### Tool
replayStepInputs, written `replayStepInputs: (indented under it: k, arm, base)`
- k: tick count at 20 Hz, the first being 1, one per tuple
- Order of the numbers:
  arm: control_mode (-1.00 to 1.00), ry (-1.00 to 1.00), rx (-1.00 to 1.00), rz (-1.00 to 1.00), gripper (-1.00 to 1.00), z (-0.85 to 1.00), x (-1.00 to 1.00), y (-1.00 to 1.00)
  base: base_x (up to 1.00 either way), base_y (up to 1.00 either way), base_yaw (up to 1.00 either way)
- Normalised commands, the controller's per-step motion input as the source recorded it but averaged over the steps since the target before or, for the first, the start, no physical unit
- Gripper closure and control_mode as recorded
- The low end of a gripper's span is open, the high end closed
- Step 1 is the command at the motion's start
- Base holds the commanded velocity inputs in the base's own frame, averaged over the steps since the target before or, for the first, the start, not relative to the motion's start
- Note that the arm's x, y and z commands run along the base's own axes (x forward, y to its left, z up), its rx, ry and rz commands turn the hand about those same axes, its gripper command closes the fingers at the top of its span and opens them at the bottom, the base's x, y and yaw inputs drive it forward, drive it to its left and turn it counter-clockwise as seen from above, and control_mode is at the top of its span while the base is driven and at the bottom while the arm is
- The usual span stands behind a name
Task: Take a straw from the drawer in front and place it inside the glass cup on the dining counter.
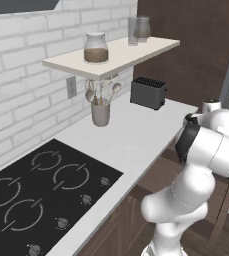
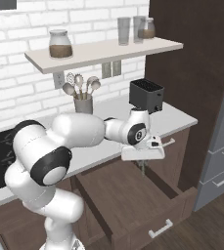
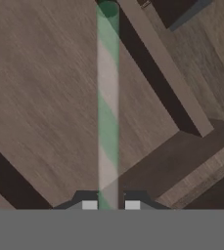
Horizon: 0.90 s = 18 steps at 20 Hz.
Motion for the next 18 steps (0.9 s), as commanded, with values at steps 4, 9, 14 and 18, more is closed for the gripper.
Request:
replayStepInputs:
  k: [4, 9, 14, 18]
  arm:
    - [-1.0, -0.14, 0.0, 0.0, 1.0, 0.72, 0.0, 0.29]
    - [-1.0, -0.2, 0.0, 0.01, 1.0, 0.79, 0.0, 0.43]
    - [-1.0, -0.26, 0.0, 0.03, 1.0, 0.68, -0.03, 0.44]
    - [-1.0, -0.29, 0.0, 0.09, 1.0, 0.62, -0.05, 0.47]
  base:
    - [0.0, 0.0, 0.0]
    - [0.0, 0.0, 0.0]
    - [0.0, 0.0, 0.0]
    - [0.0, 0.0, 0.0]
